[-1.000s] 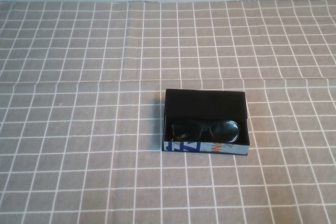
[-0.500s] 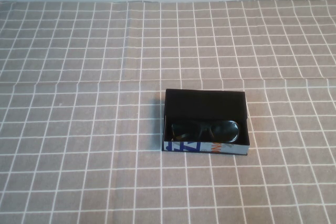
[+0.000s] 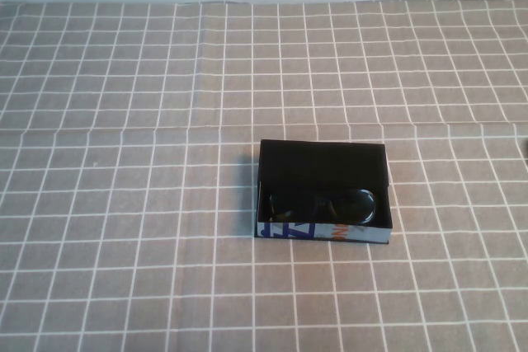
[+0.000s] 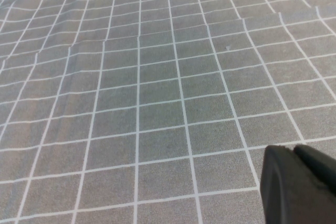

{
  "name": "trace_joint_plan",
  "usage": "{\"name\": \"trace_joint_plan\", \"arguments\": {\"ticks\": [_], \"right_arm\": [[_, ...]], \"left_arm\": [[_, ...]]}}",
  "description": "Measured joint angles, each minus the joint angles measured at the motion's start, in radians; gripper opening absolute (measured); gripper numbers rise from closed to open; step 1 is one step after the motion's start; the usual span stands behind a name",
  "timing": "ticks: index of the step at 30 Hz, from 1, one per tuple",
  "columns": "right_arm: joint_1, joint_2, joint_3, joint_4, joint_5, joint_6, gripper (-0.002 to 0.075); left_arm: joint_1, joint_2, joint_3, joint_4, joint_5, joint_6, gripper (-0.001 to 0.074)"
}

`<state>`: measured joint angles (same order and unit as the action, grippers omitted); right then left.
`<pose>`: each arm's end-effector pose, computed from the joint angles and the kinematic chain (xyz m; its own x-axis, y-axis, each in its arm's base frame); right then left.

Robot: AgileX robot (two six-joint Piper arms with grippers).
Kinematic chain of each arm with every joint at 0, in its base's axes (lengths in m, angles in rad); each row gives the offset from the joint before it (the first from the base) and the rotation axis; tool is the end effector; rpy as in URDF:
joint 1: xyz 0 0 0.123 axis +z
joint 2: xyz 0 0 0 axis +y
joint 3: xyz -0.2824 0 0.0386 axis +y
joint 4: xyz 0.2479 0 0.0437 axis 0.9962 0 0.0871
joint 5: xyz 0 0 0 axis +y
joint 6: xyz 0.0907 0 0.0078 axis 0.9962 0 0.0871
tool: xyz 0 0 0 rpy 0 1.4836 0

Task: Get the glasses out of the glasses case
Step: Pick up the glasses from the glasses case

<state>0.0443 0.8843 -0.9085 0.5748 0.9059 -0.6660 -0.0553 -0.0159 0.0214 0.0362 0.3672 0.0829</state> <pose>0.1582 0.0460 0.3620 -0.5206 -0.2781 -0.8073 -0.5331 0.8444 0.0528 0.0525 -0.0017 0.1737 -0.2741 0.1318 -0.9526 0.0752 0.9905 0.1154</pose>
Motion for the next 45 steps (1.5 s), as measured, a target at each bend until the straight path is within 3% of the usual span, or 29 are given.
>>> {"name": "trace_joint_plan", "arguments": {"ticks": [8, 17, 22, 34, 37, 42, 45], "right_arm": [[0.177, 0.374, -0.257, -0.123, 0.142, -0.237, -0.0018], [0.382, 0.719, -0.462, -0.329, 0.17, -0.334, 0.0003], [0.439, 0.893, -0.578, -0.35, 0.237, -0.346, 0.0027], [0.493, 1.088, -0.75, -0.364, 0.283, -0.341, -0.0011], [0.496, 1.116, -0.752, -0.364, 0.292, -0.307, 0.0028], [0.497, 1.136, -0.752, -0.406, 0.276, -0.263, 0.0213], [0.497, 1.136, -0.754, -0.421, 0.223, -0.259, 0.0276]], "left_arm": [[0.0, 0.0, 0.0, 0.0, 0.0, 0.0, -0.0004], [0.0, 0.0, 0.0, 0.0, 0.0, 0.0, -0.0004], [0.0, 0.0, 0.0, 0.0, 0.0, 0.0, -0.0005], [0.0, 0.0, 0.0, 0.0, 0.0, 0.0, -0.0004], [0.0, 0.0, 0.0, 0.0, 0.0, 0.0, -0.0004], [0.0, 0.0, 0.0, 0.0, 0.0, 0.0, -0.0005], [0.0, 0.0, 0.0, 0.0, 0.0, 0.0, -0.0004]]}}
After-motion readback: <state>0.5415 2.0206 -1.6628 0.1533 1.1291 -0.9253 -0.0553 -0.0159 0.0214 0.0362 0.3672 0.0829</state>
